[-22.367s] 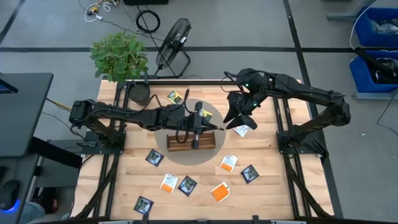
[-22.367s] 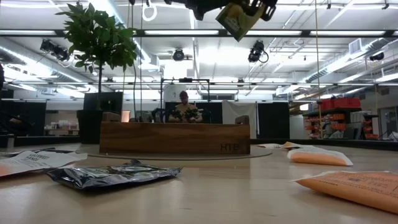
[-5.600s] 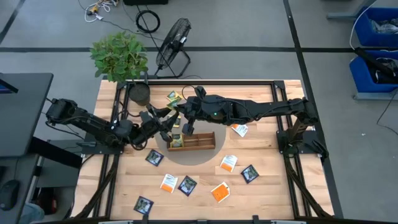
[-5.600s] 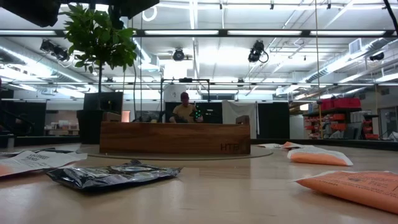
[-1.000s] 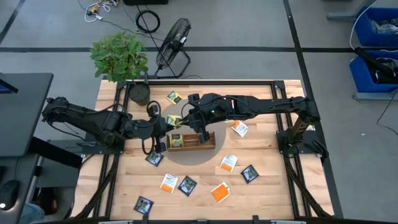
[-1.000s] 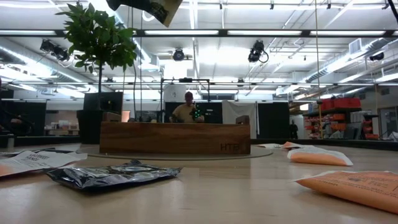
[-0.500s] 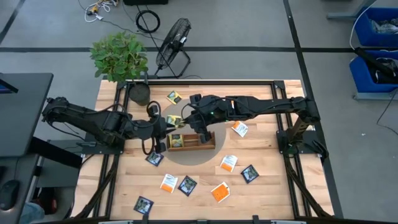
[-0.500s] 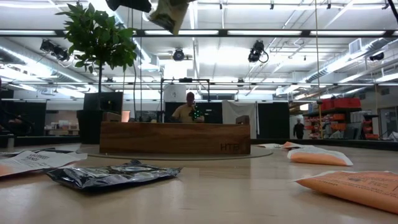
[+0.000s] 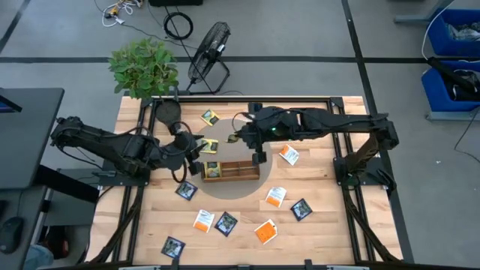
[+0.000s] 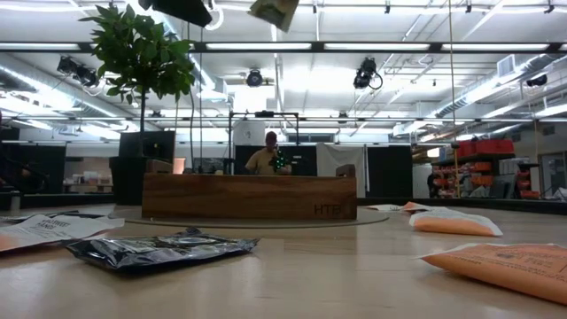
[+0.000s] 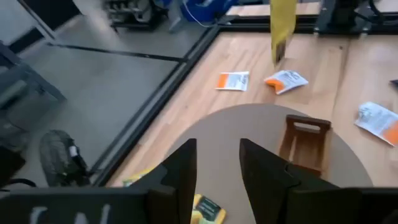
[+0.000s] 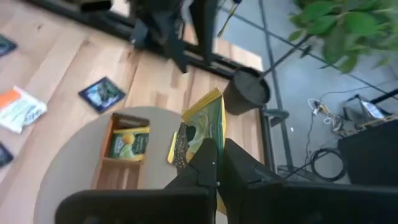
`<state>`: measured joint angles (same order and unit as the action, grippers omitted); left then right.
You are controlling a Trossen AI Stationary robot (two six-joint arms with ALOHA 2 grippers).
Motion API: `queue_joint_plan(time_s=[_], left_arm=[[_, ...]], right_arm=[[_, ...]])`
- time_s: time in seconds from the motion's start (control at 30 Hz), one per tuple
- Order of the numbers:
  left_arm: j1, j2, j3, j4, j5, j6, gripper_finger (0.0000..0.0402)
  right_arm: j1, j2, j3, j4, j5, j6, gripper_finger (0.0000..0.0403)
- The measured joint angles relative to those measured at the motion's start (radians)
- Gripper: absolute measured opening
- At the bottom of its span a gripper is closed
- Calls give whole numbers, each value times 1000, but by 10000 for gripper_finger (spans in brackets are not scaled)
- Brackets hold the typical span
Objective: Pick & Place Tea
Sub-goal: Put the right yellow tea bag into the left section of the wooden organizer
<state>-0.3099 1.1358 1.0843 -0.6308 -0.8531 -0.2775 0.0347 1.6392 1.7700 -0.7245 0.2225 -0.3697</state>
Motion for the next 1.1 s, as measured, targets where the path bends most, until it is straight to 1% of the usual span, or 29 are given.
queue_joint_plan(time_s=[0.13, 0.2, 0.27, 0.37, 0.53, 0.67, 0.8, 0.93, 1.0, 1.1], left_arm=[[-48, 0, 0, 0, -59, -26, 111], [-80, -1, -15, 24, -122, -50, 107], [-111, -1, -46, 61, -196, -52, 104], [-145, -1, -88, 108, -275, -52, 101], [-165, -1, -165, 258, -300, -45, 101], [-166, 1, -249, 489, -289, 30, 101], [-166, 2, -344, 759, -248, 155, 101], [-164, 2, -449, 1040, -207, 267, 101], [-162, 2, -505, 1202, -175, 324, 101], [-141, 3, -587, 1422, -95, 396, 101]], right_arm=[[1, -61, -48, 1, 42, 33, 2], [1, -104, -115, 40, 64, 55, 2], [1, -156, -210, 112, 74, 71, 1], [1, -240, -372, 320, 75, 107, 1], [8, -319, -635, 730, -8, 171, 1], [16, -337, -798, 995, -31, 219, 1], [25, -339, -926, 1175, -28, 260, 1], [29, -344, -1031, 1340, 9, 292, 1], [29, -344, -1079, 1462, 21, 310, 1], [29, -335, -1147, 1711, 21, 348, 1]])
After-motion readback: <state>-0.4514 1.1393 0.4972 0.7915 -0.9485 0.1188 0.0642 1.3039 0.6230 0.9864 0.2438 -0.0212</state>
